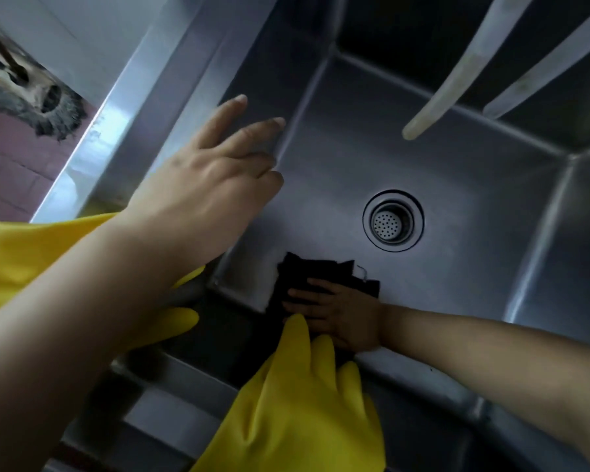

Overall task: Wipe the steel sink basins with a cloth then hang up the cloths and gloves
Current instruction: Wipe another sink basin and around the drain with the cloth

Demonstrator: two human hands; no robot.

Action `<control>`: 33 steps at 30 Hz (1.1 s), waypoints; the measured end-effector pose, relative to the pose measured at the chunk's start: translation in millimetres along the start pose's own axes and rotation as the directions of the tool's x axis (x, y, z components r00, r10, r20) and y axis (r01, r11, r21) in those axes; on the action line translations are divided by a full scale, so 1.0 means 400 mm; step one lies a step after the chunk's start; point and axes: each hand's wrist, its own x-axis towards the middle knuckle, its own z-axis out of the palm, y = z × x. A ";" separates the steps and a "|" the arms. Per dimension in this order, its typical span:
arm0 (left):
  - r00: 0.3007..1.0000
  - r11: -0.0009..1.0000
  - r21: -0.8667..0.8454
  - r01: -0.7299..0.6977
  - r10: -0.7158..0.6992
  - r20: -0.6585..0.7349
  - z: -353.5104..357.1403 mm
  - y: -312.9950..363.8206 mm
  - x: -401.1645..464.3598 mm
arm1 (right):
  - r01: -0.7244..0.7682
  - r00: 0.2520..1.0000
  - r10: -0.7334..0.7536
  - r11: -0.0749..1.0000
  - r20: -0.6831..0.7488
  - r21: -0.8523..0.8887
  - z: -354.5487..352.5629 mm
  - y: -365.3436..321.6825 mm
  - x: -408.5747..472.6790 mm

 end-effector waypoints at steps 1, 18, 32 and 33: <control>1.000 1.000 0.002 -0.020 0.020 0.001 0.002 0.009 0.004 | -0.014 0.999 0.015 1.000 0.029 -0.019 0.008 -0.009 -0.066; 0.993 0.997 -0.076 -0.006 0.015 0.118 0.024 0.088 0.083 | -0.367 0.922 0.361 0.930 -0.142 -0.022 -0.013 0.092 0.074; 0.926 0.994 0.019 0.106 -0.106 0.362 0.102 0.172 0.135 | -0.958 0.264 0.949 0.278 -0.172 0.066 -0.060 0.345 -0.112; 0.918 0.990 0.009 0.142 -0.135 0.372 0.109 0.170 0.133 | -0.964 0.232 0.957 0.250 -0.172 0.089 -0.052 0.328 -0.149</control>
